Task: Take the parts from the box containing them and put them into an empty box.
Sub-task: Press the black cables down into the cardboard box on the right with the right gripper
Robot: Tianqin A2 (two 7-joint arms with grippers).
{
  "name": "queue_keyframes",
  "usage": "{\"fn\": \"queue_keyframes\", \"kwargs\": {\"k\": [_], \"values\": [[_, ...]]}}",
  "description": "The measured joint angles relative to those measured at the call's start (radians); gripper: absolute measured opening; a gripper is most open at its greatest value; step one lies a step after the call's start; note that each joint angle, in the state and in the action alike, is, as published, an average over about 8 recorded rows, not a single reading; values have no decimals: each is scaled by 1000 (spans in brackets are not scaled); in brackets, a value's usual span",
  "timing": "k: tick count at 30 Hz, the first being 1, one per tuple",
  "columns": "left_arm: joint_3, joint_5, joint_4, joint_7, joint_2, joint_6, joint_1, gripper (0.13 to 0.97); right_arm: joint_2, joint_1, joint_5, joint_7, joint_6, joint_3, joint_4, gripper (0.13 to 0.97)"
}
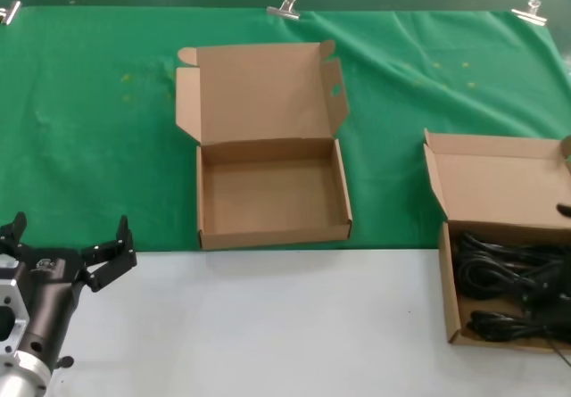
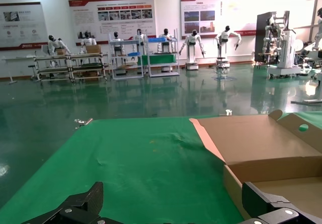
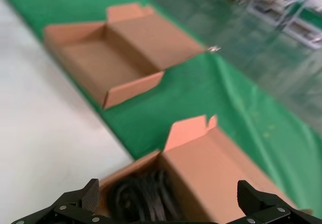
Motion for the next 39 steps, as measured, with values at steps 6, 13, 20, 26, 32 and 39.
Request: {"fn": "queue_keyframes", "kwargs": {"k": [6, 13, 20, 26, 32, 39], "values": [[0, 0, 0, 0, 0, 0, 0, 966, -13, 36, -257, 180, -165, 23, -54, 966], [0, 0, 0, 0, 0, 0, 0, 966, -80, 32, -437, 214, -369, 148, -153, 966], [0, 0, 0, 0, 0, 0, 0, 966, -164, 57, -500, 118, -595, 253, -246, 966], [0, 0, 0, 0, 0, 0, 0, 966, -234, 104, -560, 32, -777, 314, -327, 966], [0, 0, 0, 0, 0, 0, 0, 966, -305, 157, -626, -55, -905, 352, -424, 966], [0, 0, 0, 0, 0, 0, 0, 966, -390, 220, -702, -138, -992, 374, -528, 966]]}}
